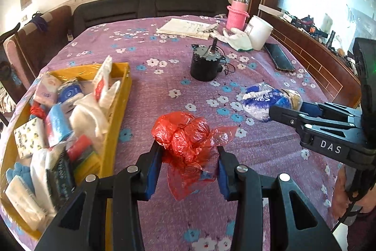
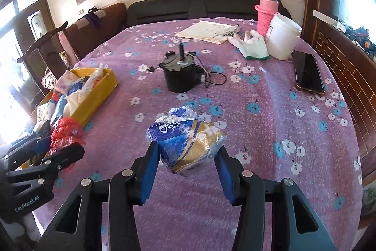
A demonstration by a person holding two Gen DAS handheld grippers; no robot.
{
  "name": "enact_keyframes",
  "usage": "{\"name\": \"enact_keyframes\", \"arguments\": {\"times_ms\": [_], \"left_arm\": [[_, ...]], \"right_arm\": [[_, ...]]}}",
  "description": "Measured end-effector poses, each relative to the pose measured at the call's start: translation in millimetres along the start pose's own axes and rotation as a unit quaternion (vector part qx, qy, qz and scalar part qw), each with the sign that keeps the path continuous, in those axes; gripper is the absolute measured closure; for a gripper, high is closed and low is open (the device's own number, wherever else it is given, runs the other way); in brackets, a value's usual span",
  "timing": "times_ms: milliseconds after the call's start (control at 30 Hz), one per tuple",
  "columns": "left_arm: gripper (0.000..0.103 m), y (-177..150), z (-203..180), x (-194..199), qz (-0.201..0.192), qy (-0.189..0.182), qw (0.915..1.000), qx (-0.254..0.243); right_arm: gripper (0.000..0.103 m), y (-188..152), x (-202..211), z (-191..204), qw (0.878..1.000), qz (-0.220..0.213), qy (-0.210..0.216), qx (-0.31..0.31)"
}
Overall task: Organize soft objects
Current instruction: 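Lift both held bags and carry them over the yellow tray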
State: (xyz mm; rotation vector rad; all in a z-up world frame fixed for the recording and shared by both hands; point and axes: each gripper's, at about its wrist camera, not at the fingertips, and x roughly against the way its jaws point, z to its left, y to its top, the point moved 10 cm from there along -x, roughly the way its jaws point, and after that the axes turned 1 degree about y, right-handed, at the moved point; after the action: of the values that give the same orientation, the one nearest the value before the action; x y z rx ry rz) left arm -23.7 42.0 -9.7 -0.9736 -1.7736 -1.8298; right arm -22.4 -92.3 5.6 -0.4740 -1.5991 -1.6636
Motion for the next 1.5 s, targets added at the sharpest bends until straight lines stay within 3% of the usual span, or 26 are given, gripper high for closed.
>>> {"name": "enact_keyframes", "arguments": {"times_ms": [500, 833, 1333, 1500], "left_arm": [[0.063, -7.4, 42.4, 38.8, -0.032, 0.002, 0.9984, 0.047], [0.063, -15.5, 97.6, 70.4, -0.061, 0.005, 0.9924, 0.107], [0.063, -45.7, 235.1, 113.9, -0.094, 0.069, 0.9653, 0.234], [0.063, -54.9, 263.7, 122.4, -0.099, 0.086, 0.9570, 0.259]], "right_arm": [[0.052, -1.2, 18.0, 55.9, 0.999, -0.005, 0.015, 0.038], [0.051, -1.5, 16.1, 99.8, 0.997, 0.001, 0.029, 0.067], [0.051, 3.1, 5.7, 173.4, 0.991, 0.006, 0.071, 0.115], [0.051, 3.8, 2.5, 192.8, 0.989, 0.008, 0.087, 0.123]]}}
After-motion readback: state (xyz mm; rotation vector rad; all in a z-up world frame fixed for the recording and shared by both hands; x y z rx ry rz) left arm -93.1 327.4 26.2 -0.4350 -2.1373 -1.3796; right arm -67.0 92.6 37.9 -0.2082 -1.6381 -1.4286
